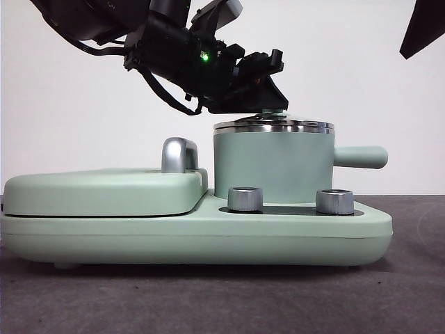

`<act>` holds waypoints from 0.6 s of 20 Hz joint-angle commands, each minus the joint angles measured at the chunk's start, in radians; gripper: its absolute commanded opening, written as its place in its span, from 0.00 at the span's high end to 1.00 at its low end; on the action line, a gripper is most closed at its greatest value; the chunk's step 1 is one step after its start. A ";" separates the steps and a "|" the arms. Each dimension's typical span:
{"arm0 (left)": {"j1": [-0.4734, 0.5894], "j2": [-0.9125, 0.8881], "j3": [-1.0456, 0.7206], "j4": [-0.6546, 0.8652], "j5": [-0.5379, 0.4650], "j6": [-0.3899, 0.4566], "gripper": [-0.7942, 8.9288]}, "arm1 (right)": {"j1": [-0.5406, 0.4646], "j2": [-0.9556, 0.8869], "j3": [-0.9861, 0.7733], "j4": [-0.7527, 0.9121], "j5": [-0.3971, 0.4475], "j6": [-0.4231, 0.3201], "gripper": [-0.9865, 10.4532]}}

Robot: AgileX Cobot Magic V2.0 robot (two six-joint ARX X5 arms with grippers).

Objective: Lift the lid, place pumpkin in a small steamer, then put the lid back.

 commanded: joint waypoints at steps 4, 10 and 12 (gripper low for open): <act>-0.010 0.009 0.025 -0.034 0.006 -0.055 0.65 | 0.005 0.005 0.004 0.009 0.002 0.015 0.57; -0.002 -0.125 0.025 -0.290 0.006 -0.081 0.65 | 0.005 0.005 0.004 0.009 0.001 0.015 0.57; 0.007 -0.192 0.025 -0.389 0.006 -0.098 0.66 | 0.005 0.005 0.004 0.009 0.001 0.015 0.57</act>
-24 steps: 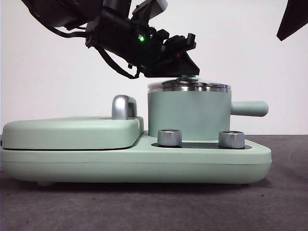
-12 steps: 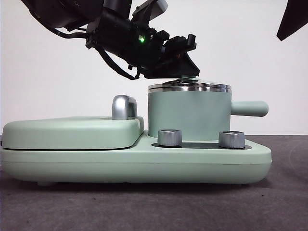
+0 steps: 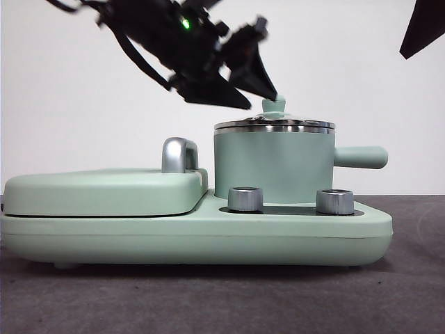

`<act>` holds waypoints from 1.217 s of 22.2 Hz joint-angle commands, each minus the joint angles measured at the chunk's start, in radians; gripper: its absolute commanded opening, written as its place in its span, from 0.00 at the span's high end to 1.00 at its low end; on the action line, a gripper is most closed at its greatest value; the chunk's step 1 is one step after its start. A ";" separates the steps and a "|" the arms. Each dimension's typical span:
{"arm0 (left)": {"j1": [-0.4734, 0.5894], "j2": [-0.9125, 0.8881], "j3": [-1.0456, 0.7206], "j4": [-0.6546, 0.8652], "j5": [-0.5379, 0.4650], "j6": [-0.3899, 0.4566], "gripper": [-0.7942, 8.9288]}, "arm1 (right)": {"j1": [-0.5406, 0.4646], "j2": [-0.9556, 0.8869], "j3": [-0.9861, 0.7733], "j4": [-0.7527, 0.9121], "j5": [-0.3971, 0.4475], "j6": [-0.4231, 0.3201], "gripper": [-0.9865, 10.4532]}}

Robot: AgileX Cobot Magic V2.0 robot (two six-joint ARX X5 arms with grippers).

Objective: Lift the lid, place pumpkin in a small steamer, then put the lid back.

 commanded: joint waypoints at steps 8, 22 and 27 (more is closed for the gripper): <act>0.089 -0.305 0.016 -0.574 -0.003 -0.148 0.67 | 0.005 0.005 0.004 0.010 -0.019 0.014 0.57; 0.303 -0.633 -0.205 -0.771 -0.038 -0.137 0.67 | 0.006 0.097 0.005 0.040 -0.134 0.014 0.57; 0.333 -0.738 -0.299 -0.752 -0.039 -0.189 0.67 | 0.006 0.121 0.005 0.076 -0.143 0.014 0.57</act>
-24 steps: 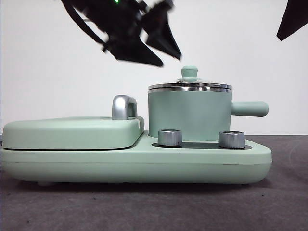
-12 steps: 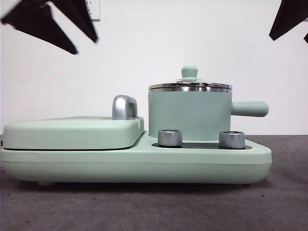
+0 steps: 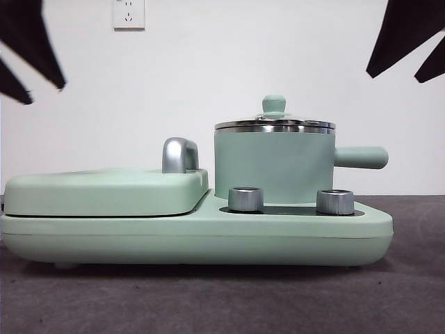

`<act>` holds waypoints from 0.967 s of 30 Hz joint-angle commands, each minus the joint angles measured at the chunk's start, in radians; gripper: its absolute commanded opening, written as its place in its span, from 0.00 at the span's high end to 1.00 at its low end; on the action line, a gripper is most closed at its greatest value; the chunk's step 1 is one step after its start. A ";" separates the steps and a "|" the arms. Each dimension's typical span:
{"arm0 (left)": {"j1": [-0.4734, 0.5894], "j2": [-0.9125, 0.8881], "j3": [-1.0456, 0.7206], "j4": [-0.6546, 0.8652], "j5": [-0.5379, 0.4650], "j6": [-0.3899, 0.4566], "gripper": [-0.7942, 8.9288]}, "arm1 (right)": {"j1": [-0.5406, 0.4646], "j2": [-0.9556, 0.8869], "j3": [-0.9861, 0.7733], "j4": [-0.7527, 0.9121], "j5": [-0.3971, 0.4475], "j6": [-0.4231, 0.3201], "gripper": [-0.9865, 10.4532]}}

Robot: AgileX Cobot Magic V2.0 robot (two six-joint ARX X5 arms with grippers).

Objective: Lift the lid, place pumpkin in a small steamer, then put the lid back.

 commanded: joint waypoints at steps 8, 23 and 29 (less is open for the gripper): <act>0.005 -0.063 -0.027 0.034 -0.004 -0.030 0.66 | 0.006 0.012 0.005 0.021 -0.008 0.012 0.56; 0.005 -0.064 -0.027 0.032 0.000 0.000 0.91 | 0.006 0.011 0.005 0.023 -0.042 0.018 0.90; 0.005 -0.064 -0.027 0.032 0.000 0.000 0.91 | 0.006 0.011 0.005 0.023 -0.042 0.018 0.90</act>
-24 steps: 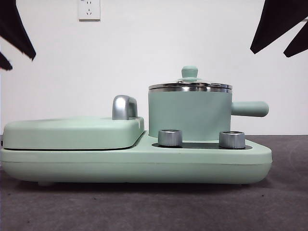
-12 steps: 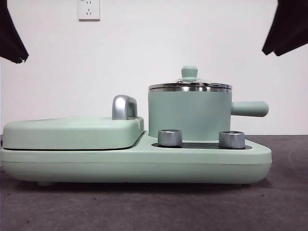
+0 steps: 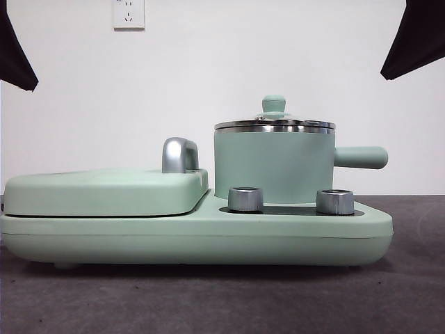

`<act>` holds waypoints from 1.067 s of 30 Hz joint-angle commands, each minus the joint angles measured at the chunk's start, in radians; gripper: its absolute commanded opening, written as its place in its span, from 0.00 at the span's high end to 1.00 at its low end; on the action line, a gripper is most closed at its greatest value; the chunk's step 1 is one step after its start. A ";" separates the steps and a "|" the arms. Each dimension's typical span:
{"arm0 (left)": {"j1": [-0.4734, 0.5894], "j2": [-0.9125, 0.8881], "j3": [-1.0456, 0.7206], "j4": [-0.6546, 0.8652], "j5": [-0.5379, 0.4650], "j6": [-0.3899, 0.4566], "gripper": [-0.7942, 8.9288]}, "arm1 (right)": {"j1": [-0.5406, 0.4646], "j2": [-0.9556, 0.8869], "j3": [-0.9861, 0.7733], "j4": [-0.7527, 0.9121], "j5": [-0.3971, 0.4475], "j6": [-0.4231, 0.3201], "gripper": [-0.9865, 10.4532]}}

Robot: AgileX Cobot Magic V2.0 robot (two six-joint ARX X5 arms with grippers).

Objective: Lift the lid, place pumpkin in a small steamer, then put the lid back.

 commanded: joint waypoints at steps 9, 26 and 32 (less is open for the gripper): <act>0.004 -0.028 0.005 0.014 -0.002 0.022 0.91 | 0.006 0.006 0.005 0.011 0.000 0.010 0.90; 0.283 -0.686 -0.674 0.642 -0.042 0.063 0.91 | 0.006 0.006 0.005 0.011 0.000 0.010 0.90; 0.332 -0.833 -0.772 0.522 -0.117 0.055 0.91 | 0.006 0.006 0.005 0.011 0.000 0.010 0.90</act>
